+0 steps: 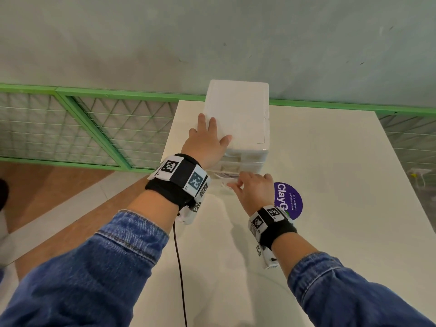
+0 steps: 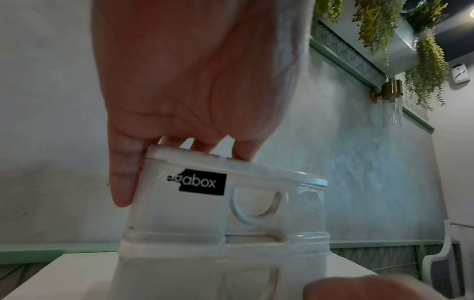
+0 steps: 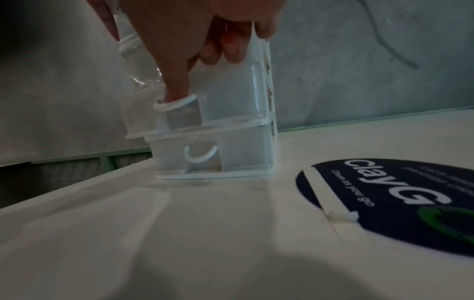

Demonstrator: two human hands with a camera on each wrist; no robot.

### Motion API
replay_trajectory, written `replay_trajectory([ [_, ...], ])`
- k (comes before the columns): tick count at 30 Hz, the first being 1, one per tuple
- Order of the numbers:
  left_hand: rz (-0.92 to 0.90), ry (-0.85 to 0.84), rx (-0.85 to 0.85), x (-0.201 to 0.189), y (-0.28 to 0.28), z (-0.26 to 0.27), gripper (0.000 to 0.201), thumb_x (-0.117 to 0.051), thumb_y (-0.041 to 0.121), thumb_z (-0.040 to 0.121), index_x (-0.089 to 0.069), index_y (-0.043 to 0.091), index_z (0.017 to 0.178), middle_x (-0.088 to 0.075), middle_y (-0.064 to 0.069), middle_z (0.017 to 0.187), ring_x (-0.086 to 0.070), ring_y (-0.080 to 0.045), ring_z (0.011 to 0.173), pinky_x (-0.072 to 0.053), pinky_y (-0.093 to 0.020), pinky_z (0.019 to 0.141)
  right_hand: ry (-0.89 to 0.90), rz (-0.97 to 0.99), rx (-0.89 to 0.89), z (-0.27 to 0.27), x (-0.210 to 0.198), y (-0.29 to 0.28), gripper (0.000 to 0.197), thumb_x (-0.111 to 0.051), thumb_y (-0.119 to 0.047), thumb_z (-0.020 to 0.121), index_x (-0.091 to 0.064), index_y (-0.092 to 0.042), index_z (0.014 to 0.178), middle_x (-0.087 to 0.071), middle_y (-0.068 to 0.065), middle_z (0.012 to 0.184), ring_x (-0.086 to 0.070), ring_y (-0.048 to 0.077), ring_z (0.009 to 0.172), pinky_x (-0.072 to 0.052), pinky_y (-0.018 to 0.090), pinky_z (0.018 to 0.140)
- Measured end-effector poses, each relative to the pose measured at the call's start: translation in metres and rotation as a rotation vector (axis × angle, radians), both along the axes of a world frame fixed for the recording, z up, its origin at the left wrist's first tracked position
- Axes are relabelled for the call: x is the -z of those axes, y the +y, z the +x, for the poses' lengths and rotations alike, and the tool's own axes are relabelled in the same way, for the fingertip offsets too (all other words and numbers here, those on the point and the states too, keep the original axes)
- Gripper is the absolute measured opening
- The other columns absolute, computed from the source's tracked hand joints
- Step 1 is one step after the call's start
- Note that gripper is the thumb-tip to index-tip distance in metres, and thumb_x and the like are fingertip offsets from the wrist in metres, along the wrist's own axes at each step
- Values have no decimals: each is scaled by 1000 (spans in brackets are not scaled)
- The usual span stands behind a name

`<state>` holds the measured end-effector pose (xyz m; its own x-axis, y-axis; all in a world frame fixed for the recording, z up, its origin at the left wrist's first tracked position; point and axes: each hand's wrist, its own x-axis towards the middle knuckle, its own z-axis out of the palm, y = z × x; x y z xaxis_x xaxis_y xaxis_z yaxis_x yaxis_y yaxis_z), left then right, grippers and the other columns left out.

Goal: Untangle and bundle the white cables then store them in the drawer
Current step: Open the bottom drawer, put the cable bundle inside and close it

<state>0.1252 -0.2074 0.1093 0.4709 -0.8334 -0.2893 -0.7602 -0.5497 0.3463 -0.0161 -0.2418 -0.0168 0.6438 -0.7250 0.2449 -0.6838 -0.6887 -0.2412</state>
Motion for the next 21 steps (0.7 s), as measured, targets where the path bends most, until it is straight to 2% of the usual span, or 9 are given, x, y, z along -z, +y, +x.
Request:
replay_trajectory([
  [1, -2, 3, 2, 0, 0, 0, 67, -26, 48, 99, -2, 14, 152, 12, -8, 159, -8, -39, 143, -23, -45, 111, 40, 52, 30, 0, -2, -2, 39, -66, -48, 80, -48, -18, 62, -54, -4, 55, -51, 21, 49, -35, 27, 58],
  [3, -8, 5, 6, 1, 0, 1, 67, -26, 48, 99, -2, 14, 152, 12, -9, 159, -9, -39, 143, -23, -45, 111, 155, 178, 55, 2, -6, -7, 43, -45, -55, 90, -47, -22, 63, -54, -2, 63, -51, 21, 57, -33, 27, 57],
  [5, -14, 3, 6, 2, 0, 2, 67, -27, 48, 99, -2, 14, 152, 12, -9, 159, -9, -39, 142, -24, -46, 110, 203, 226, 20, 4, -11, -13, 44, -37, -52, 95, -63, -25, 73, -64, 4, 72, -58, 24, 67, -37, 29, 57],
  [7, -23, -1, 8, 4, 0, 2, 68, -27, 49, 99, -3, 14, 152, 11, -9, 160, -10, -38, 142, -25, -46, 110, 194, 216, 12, 5, -9, -14, 41, -35, -45, 98, -69, -25, 87, -68, 6, 78, -63, 27, 73, -37, 30, 57],
  [10, -26, -1, 12, 4, 0, 4, 68, -27, 49, 99, -3, 13, 152, 10, -9, 160, -9, -39, 142, -26, -46, 109, 180, 202, 46, 4, 3, -10, 42, -34, -46, 97, -67, -20, 89, -67, 3, 79, -63, 25, 72, -38, 29, 57],
  [14, -31, -3, 15, 4, 0, 4, 68, -27, 49, 99, -4, 13, 152, 10, -10, 159, -11, -38, 142, -28, -46, 108, 162, 276, 91, 8, 3, -12, 35, -42, -45, 94, -69, -23, 86, -68, 0, 78, -61, 22, 71, -37, 27, 57],
  [17, -29, -10, 15, 4, 0, 4, 68, -27, 49, 99, -4, 13, 152, 10, -9, 159, -13, -37, 142, -29, -45, 107, 183, 260, 130, 12, 2, -14, 39, -40, -42, 94, -70, -21, 80, -68, 3, 74, -58, 23, 66, -38, 27, 56],
  [21, -27, -19, 21, 6, 0, 5, 68, -29, 49, 98, -6, 13, 151, 8, -10, 160, -15, -36, 141, -31, -44, 106, 183, 285, 160, 12, -2, -8, 37, -40, -40, 95, -69, -22, 82, -68, 4, 77, -62, 25, 71, -42, 30, 59],
])
